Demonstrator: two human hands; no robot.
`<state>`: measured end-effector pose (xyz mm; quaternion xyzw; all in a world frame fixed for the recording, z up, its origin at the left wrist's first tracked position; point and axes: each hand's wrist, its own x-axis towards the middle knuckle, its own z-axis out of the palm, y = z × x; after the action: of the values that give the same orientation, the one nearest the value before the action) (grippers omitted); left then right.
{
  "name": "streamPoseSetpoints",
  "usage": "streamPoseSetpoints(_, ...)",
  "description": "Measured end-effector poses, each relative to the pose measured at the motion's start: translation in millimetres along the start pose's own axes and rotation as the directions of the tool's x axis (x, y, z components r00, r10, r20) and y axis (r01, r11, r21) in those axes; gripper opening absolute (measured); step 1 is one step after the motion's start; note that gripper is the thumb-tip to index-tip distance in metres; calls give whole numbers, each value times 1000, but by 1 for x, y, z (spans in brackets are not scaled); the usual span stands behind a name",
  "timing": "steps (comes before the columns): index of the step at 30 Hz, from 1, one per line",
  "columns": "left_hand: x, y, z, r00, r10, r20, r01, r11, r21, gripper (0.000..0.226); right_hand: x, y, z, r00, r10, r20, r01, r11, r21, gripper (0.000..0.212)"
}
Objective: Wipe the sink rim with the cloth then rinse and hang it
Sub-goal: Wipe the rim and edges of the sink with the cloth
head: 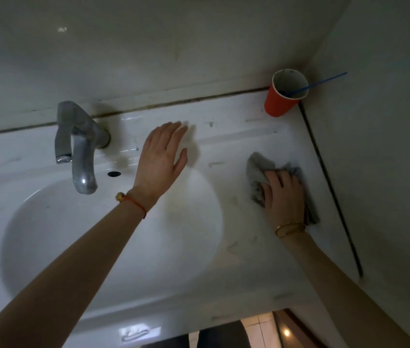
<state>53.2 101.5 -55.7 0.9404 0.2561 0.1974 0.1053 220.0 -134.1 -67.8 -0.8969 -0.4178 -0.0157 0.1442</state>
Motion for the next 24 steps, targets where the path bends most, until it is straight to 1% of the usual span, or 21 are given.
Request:
streamPoseSetpoints(1, 3, -5, 3, 1000, 0, -7, 0, 1000, 6, 44, 8, -6, -4, 999, 3, -44, -1, 999, 51, 27)
streamPoseSetpoints(3, 8, -14, 8, 1000, -8, -26, 9, 1000, 24, 45, 31, -27, -9, 991, -15, -130, 28, 995, 92, 29)
streamPoseSetpoints(6, 9, -26, 14, 998, -34, -60, 36, 999, 38, 46, 79, -61, -4, 985, -73, -158, 83, 995, 59, 37)
streamPoseSetpoints(8, 9, -32, 18, 996, -46, -74, 49, 998, 33, 47, 105, -77, 10, 973, -184, -136, 183, 983, -26, 39)
streamPoseSetpoints(10, 10, -35, 23, 996, -40, -79, 42, 999, 25, 47, 120, -84, 28, 944, -327, -33, 323, 942, -92, 45)
streamPoseSetpoints(12, 12, -37, 28, 996, -40, -86, 41, 999, 11, 47, 125, -79, 44, 922, -384, 51, 387, 917, -91, 53)
streamPoseSetpoints(13, 13, -39, 31, 995, -44, -85, 45, 999, 5, 47, 126, -74, 49, 919, -390, 52, 393, 916, -81, 55)
streamPoseSetpoints(16, 13, -45, 38, 996, -37, -84, 37, 999, -3, 48, 126, -56, 58, 902, -431, -4, 429, 900, -80, 53)
streamPoseSetpoints(19, 11, -49, 39, 995, -29, -96, 28, 1000, -15, 48, 123, -47, 61, 917, -393, -73, 389, 919, -65, 50)
streamPoseSetpoints(21, 12, -49, 38, 993, -39, -108, 37, 999, -25, 48, 120, -50, 63, 937, -320, -139, 320, 947, -22, 48)
streamPoseSetpoints(23, 13, -48, 37, 993, -45, -109, 42, 999, -32, 48, 118, -58, 64, 956, -240, -166, 248, 968, 27, 46)
streamPoseSetpoints(24, 13, -48, 38, 993, -43, -108, 39, 999, -35, 48, 117, -65, 65, 961, -222, -166, 229, 973, 24, 46)
